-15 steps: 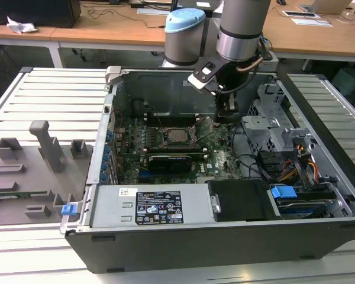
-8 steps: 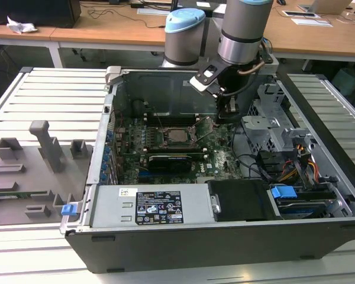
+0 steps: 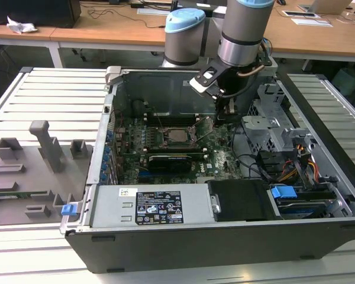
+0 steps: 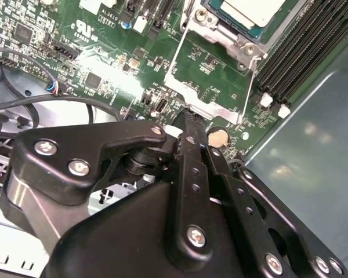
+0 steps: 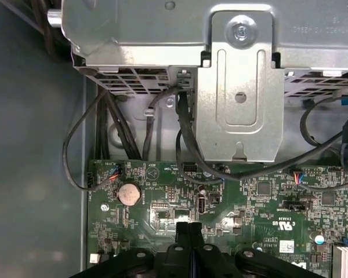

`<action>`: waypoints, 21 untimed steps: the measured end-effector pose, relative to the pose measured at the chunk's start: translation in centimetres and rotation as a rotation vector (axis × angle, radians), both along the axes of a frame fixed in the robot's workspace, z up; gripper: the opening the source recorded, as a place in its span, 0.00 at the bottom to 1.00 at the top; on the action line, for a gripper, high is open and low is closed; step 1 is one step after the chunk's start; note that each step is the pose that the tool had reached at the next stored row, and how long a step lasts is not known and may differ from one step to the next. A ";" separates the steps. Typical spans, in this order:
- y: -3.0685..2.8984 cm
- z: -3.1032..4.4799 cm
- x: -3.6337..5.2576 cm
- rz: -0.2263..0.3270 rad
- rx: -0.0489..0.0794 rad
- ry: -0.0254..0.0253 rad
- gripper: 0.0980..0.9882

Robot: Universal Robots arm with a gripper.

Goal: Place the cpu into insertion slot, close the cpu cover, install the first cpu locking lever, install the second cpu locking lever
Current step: 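Close the cpu cover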

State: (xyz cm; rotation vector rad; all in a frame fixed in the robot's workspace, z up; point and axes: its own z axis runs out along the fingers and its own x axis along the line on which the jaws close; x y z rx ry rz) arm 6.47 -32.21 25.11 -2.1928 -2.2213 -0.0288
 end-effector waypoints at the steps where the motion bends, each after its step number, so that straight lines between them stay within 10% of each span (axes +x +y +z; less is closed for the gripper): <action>1: 0.00 0.07 -0.03 0.000 0.000 0.0029 0.01; 21: 0.00 0.12 -2.10 0.000 0.000 0.0038 0.01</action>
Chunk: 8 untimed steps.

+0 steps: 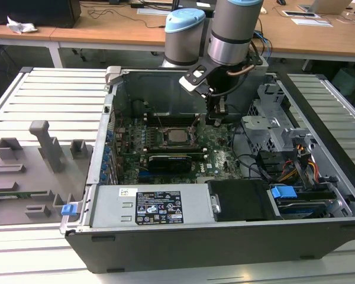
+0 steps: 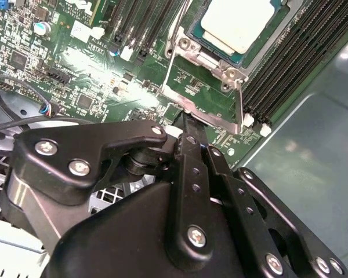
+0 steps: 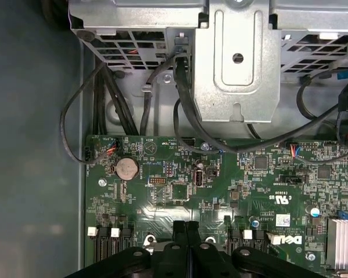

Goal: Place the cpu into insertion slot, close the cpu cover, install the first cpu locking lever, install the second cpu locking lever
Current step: 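Close the cpu cover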

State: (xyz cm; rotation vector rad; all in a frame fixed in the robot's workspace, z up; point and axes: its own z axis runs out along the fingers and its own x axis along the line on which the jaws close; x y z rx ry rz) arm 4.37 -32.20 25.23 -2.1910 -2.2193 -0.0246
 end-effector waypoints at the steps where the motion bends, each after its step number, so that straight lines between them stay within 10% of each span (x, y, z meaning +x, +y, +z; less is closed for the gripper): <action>1: 0.00 0.00 -0.05 0.000 0.000 0.0000 0.01; 8: 0.00 0.00 -0.34 0.000 0.000 0.0000 0.01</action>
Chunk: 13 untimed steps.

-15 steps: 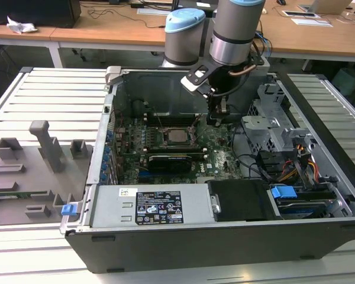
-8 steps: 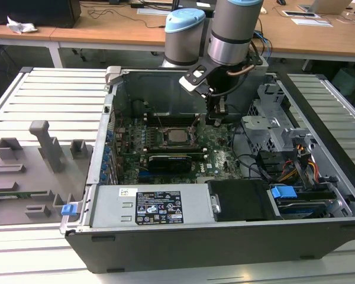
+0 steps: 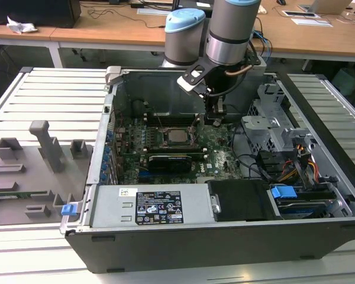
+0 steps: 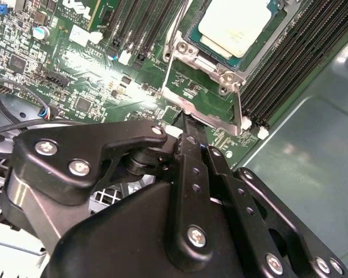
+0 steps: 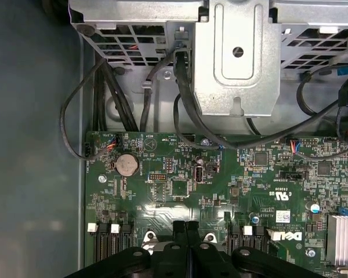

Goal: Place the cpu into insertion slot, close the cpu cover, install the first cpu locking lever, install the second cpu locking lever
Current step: 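Close the cpu cover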

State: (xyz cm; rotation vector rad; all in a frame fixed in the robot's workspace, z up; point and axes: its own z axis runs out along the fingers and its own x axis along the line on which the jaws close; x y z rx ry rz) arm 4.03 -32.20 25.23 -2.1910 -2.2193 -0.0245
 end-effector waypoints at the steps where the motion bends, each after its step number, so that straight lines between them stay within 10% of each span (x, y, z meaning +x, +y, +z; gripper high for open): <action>1: 0.00 0.00 -0.03 0.000 0.000 0.0000 0.01; 13: 0.00 0.00 -0.49 0.000 0.000 0.0000 0.01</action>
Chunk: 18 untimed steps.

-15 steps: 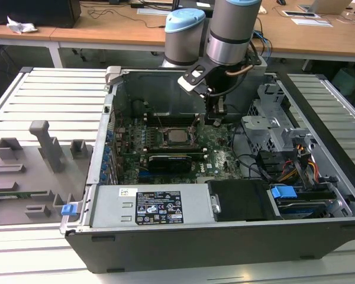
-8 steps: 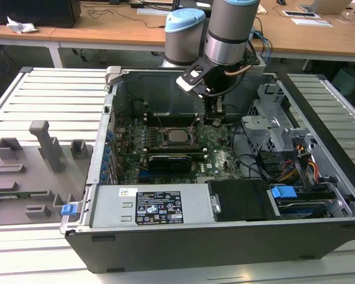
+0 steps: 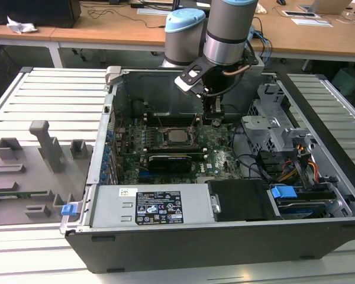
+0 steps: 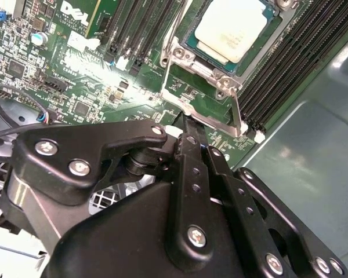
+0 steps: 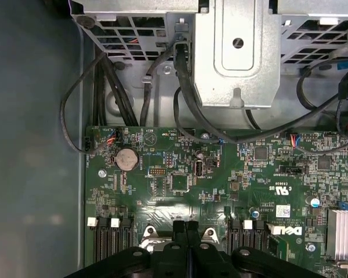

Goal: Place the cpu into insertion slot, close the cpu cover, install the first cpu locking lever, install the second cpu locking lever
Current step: 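Close the cpu cover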

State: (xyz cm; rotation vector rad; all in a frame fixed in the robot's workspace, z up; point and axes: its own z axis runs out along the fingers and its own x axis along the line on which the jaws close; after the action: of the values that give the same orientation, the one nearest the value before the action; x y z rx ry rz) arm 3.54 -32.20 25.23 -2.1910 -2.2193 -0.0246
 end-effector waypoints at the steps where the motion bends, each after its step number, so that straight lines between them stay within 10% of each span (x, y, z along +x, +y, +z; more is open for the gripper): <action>1: 0.00 0.00 -0.03 0.000 0.000 0.0000 0.01; 18: 0.00 0.00 -0.62 0.000 0.000 0.0000 0.01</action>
State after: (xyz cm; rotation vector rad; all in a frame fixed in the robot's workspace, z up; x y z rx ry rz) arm 2.93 -32.20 25.23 -2.1910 -2.2192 -0.0246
